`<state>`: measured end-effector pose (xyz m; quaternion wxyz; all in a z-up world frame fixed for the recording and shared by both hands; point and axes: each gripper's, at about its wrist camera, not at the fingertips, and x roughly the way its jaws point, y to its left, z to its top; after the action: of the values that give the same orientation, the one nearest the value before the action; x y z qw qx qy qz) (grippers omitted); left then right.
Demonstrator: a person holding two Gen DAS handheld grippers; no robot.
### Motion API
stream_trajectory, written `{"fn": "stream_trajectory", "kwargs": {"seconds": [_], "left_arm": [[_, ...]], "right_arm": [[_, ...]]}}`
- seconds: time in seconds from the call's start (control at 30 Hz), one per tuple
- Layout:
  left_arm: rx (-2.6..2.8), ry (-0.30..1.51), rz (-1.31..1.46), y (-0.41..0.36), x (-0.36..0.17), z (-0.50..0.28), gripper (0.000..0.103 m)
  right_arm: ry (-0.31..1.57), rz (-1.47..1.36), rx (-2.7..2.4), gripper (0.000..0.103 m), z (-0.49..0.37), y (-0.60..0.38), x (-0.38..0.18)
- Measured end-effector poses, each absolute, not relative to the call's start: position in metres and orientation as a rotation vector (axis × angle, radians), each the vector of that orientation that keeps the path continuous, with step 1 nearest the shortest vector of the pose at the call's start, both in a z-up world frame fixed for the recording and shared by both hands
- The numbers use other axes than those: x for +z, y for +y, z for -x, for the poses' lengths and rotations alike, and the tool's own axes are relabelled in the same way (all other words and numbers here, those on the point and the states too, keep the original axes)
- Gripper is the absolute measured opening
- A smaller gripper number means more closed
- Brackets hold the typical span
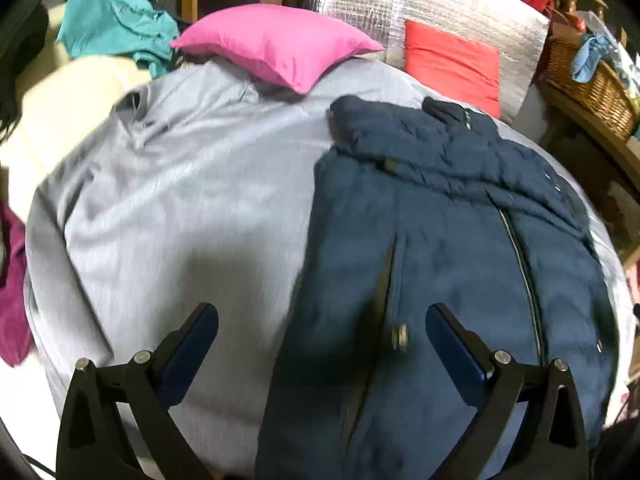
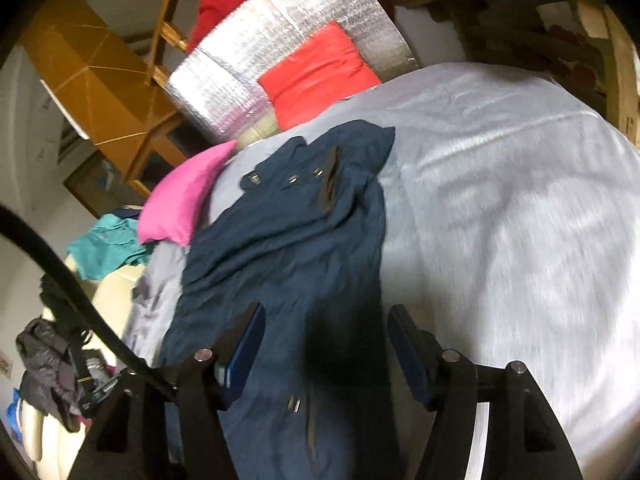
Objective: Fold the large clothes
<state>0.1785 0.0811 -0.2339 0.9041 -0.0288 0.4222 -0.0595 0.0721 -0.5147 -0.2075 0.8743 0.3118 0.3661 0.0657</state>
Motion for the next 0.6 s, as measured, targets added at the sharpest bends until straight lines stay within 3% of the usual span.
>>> {"fn": "stream_trajectory", "kwargs": {"seconds": [0.07, 0.6], "left_arm": [[-0.131, 0.885, 0.061, 0.09, -0.24, -0.162, 0.103], [-0.234, 1.109, 0.358, 0.13, -0.29, -0.136, 0.103]], "right_arm": [[0.759, -0.652, 0.15, 0.075, -0.055, -0.509, -0.208], [0.954, -0.702, 0.149, 0.075, -0.006, -0.505, -0.257]]}}
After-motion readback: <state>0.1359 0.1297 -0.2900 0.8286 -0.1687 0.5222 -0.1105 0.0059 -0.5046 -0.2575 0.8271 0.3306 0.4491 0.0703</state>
